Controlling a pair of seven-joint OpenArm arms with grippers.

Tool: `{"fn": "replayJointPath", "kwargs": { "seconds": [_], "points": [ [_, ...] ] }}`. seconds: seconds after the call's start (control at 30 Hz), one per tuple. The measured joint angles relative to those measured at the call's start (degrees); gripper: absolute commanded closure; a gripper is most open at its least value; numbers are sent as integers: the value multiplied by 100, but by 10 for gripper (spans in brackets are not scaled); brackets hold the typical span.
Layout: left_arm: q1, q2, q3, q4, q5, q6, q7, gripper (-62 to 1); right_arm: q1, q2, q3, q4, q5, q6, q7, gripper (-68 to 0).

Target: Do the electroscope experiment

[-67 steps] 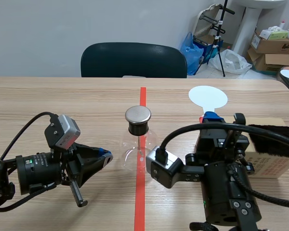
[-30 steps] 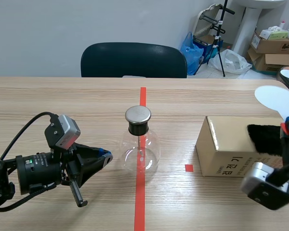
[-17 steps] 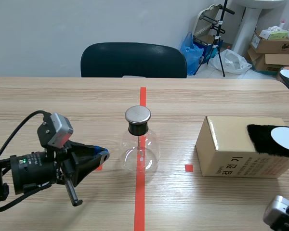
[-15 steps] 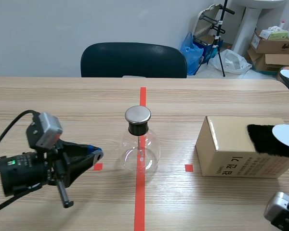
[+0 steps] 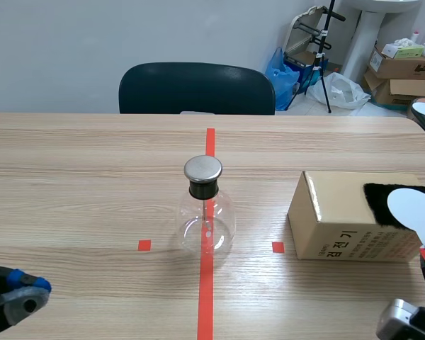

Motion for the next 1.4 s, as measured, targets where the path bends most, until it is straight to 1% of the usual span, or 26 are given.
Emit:
{"fn": "replayJointPath", "kwargs": {
  "seconds": [0.07,0.17,0.33,0.37,0.4,0.47,0.5,0.53,0.6,0.63,0.67,0.73,0.77,0.8,0.87,0.9,0.93,1.0,1.03,1.13,1.17,1.2,1.27,1.3,1.33,1.4],
  "points": [
    [52,-192,-2,142,-199,4,-184,-70,0,0,0,0,0,0,0,-11],
    [74,-369,-9,234,-522,4,-341,-167,0,2,0,0,2,0,24,-11],
    [74,-402,-11,234,-592,57,-367,-354,-46,13,-9,0,-13,0,1049,-11],
    [74,-402,-11,227,-592,87,-374,-385,-50,2,-17,0,-28,0,951,-10],
    [74,-391,-11,223,-592,151,-415,-408,-57,-15,-24,0,-17,0,629,-10],
    [74,-367,-11,212,-581,461,-726,-453,-59,-42,-31,4,63,2,-323,-10],
    [74,-361,-11,208,-579,632,-933,-469,-59,-42,9,4,90,0,-472,-11],
    [72,-358,-11,208,-581,820,-1132,-481,-61,-28,76,4,94,0,-223,-11],
    [72,-358,-11,205,-597,1056,-1412,-482,-63,22,162,4,31,-22,855,-11],
    [72,-358,-11,203,-608,1062,-1410,-482,-59,17,131,4,-24,-15,977,-10],
    [72,-356,-11,201,-616,1062,-1360,-482,-46,-17,74,4,-15,-17,723,-10],
    [74,-352,-11,201,-651,1060,-1252,-482,-33,-125,28,7,107,2,-496,-10],
    [74,-339,-11,199,-723,1060,-1161,-482,-31,-118,59,0,125,2,-697,-10],
    [74,-313,-11,197,-835,1058,-1019,-482,-33,-72,125,-17,59,-4,-358,-10],
    [74,-232,-31,197,-1023,1058,-844,-482,-33,55,179,-70,-140,-22,761,-10],
    [74,-173,-55,197,-1025,1060,-782,-482,-28,31,129,-79,-162,-17,844,-10],
    [74,-114,-92,197,-1025,1056,-686,-482,-26,-20,85,-79,-142,-20,643,-10],
    [74,20,-197,197,-1025,1060,-483,-482,-28,-133,28,-83,-4,-11,-363,-10],
    [74,74,-234,197,-1025,1058,-437,-482,-31,-142,68,-105,39,-22,-420,-10],
    [74,136,-260,197,-1025,1058,-315,-482,-33,-31,297,-221,-120,-46,1189,-10],
    [74,133,-260,197,-1025,1058,-319,-482,-33,-35,291,-229,-118,-42,1329,-10],
    [74,133,-260,197,-1027,1058,-323,-482,-31,-79,273,-232,-68,-42,1156,-10],
    [74,138,-291,197,-1069,1056,-275,-482,-24,-144,267,-229,42,-39,214,-10],
    [74,138,-334,197,-1073,1056,-151,-482,-20,-144,319,-229,37,-39,17,-10],
    [74,149,-402,197,-1071,1056,7,-482,-17,-122,422,-232,26,-42,225,-10],
    [74,264,-612,197,-1071,1056,225,-482,-31,-22,527,-243,-35,-44,1132,-10]
  ]
}}
